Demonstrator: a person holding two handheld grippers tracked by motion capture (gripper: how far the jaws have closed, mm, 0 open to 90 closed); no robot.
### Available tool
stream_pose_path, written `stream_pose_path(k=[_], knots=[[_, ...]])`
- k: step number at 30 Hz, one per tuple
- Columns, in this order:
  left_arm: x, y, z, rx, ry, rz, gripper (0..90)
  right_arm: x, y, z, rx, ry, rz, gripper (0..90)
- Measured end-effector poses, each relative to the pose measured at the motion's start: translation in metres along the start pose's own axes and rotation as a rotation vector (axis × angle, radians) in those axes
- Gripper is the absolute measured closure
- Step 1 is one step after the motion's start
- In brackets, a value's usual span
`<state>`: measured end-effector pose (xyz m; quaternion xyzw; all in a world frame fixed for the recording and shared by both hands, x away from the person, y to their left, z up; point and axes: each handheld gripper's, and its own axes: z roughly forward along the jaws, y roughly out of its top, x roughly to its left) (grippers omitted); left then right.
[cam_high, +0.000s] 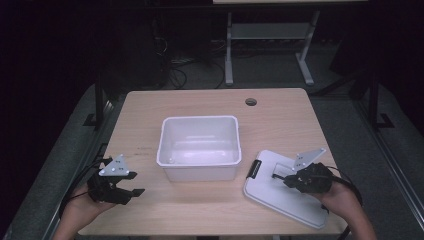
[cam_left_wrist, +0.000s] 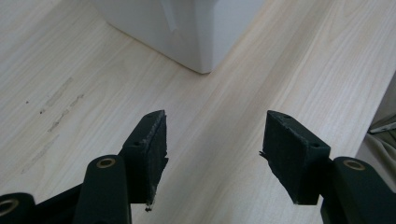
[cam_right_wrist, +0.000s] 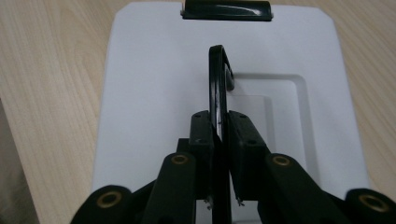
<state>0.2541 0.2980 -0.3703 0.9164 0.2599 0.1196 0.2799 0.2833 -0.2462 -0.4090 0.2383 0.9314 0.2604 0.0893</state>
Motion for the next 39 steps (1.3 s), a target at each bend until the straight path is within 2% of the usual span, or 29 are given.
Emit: stream_pose_path(k=[9,23,39], knots=[[-0.001,-0.005,0.01,-0.011,-0.009,-0.006,39.5,-0.008,0.005,-0.002,0.026,-0.009,0.002,81.5],[-0.005,-0.011,0.019,-0.018,-0.011,-0.002,38.3,-0.016,0.006,0.001,0.056,0.008,0.013,82.2],[-0.008,-0.019,0.029,-0.007,-0.015,-0.005,35.8,-0.02,0.007,0.001,0.063,0.048,-0.017,84.2]])
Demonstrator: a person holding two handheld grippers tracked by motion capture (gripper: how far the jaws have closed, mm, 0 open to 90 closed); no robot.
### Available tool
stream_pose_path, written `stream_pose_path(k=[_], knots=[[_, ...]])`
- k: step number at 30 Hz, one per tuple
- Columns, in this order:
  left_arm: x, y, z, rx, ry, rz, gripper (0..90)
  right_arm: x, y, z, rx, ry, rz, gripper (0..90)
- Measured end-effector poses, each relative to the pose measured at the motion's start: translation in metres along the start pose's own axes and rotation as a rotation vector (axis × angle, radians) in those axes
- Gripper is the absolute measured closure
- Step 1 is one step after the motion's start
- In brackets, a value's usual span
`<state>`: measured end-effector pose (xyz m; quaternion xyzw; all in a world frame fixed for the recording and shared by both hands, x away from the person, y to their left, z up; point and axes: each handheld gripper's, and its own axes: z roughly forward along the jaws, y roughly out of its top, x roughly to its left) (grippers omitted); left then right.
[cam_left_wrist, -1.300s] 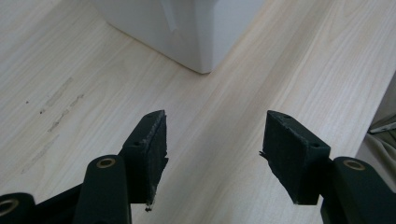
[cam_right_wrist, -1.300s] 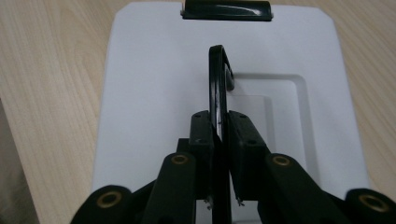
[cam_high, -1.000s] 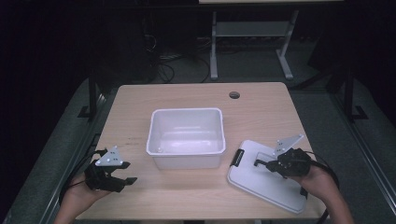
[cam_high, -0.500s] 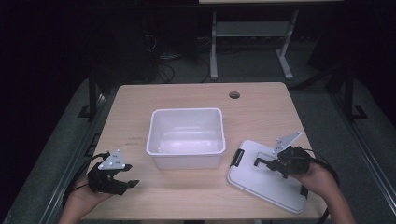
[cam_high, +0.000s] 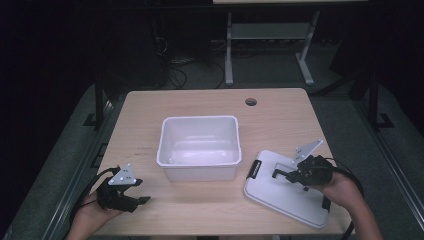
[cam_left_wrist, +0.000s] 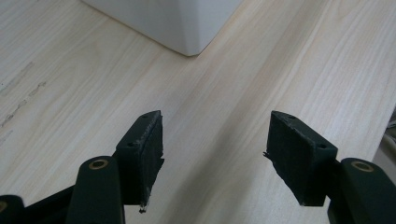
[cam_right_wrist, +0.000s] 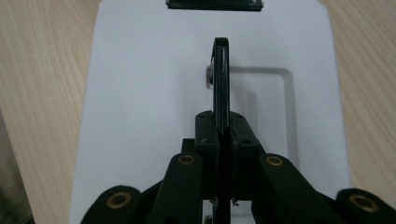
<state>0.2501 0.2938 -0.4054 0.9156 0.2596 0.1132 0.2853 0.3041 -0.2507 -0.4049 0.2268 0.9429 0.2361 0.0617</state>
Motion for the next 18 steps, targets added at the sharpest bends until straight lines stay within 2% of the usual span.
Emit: stream_pose_path(k=[18], knots=[[-0.001,-0.002,0.002,0.004,-0.002,-0.006,35.0,0.001,0.002,-0.025,-0.028,-0.007,-0.032,84.3]])
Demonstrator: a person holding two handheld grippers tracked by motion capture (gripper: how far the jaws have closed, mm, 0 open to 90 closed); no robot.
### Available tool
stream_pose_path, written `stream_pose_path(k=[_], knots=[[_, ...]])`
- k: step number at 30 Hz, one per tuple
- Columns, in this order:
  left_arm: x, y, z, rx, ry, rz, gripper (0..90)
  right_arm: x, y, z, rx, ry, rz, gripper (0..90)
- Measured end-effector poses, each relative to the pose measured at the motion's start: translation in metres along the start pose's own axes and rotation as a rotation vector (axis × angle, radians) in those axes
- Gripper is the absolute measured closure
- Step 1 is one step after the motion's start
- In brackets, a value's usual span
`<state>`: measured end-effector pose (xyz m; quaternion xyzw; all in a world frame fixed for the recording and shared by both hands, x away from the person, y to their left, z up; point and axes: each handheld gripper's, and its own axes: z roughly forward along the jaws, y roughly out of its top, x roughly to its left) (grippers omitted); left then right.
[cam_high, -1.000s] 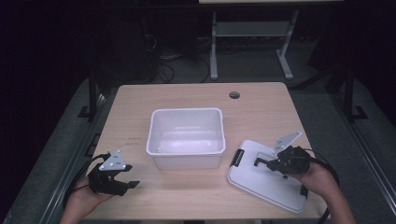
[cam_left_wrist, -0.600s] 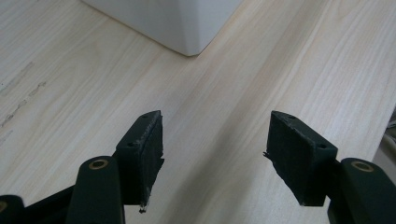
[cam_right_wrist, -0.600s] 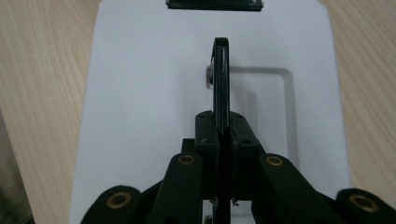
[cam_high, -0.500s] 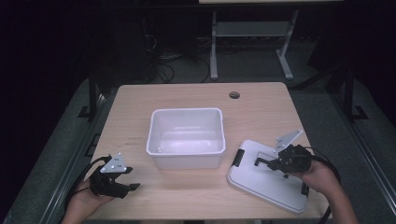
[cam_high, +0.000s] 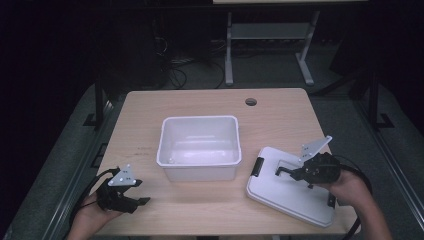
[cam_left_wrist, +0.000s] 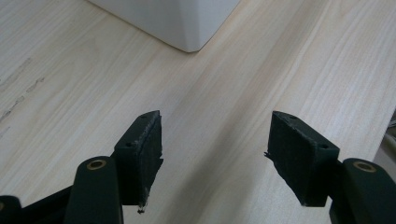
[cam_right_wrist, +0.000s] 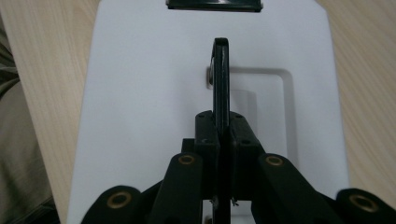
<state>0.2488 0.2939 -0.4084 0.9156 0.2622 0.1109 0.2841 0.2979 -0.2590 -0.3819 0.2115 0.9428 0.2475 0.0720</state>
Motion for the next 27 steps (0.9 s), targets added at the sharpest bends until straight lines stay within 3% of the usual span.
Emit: stream_pose_path(k=[27], knots=[[0.001,-0.003,0.001,-0.009,-0.017,-0.019,33.4,0.002,0.027,-0.063,-0.037,-0.019,-0.079,84.3]])
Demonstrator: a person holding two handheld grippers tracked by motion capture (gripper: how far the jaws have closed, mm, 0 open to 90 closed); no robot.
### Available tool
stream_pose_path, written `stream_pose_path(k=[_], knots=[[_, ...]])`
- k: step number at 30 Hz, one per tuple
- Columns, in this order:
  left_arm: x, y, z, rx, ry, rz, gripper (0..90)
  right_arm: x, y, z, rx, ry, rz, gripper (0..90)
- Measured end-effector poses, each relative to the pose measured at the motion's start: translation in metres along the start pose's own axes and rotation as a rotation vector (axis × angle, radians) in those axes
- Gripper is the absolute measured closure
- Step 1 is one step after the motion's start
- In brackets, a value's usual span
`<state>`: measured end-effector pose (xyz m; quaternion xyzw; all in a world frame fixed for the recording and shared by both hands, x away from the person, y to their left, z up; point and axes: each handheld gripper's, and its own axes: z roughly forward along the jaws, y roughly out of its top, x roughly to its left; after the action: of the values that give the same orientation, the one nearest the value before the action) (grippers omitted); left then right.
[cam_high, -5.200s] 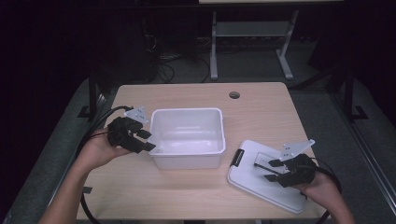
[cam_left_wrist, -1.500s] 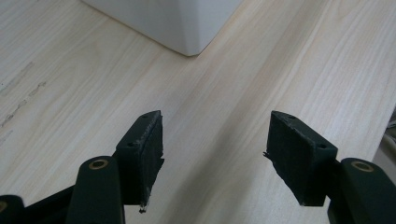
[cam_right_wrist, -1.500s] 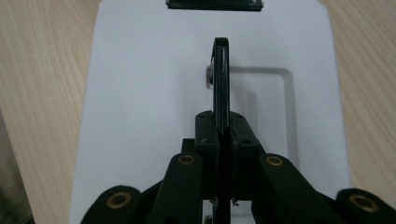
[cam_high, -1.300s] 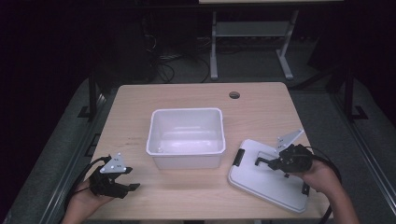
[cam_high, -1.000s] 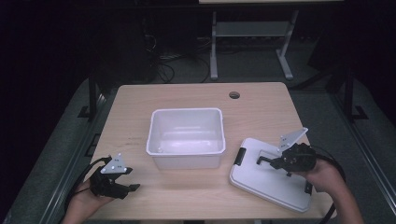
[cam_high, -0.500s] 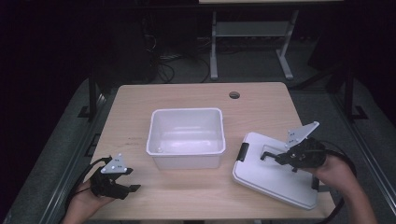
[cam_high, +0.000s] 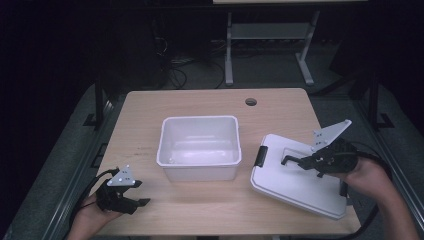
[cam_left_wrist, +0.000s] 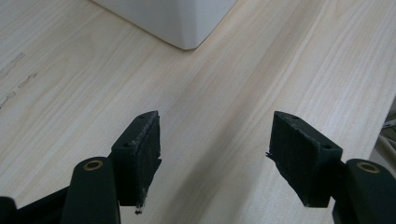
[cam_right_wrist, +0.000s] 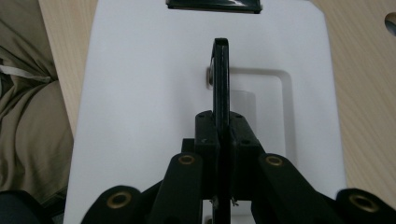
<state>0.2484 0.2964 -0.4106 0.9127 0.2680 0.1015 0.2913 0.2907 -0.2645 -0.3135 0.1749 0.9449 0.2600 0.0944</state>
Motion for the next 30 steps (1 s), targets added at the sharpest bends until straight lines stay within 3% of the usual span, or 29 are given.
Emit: stream_pose_path(k=[12,30], knots=[[0.0,-0.001,0.001,0.003,-0.004,-0.004,33.0,-0.001,0.019,-0.019,-0.018,0.006,-0.023,84.3],[0.002,-0.003,-0.001,-0.005,-0.011,-0.006,32.9,-0.005,0.064,-0.027,-0.063,0.032,-0.088,84.3]])
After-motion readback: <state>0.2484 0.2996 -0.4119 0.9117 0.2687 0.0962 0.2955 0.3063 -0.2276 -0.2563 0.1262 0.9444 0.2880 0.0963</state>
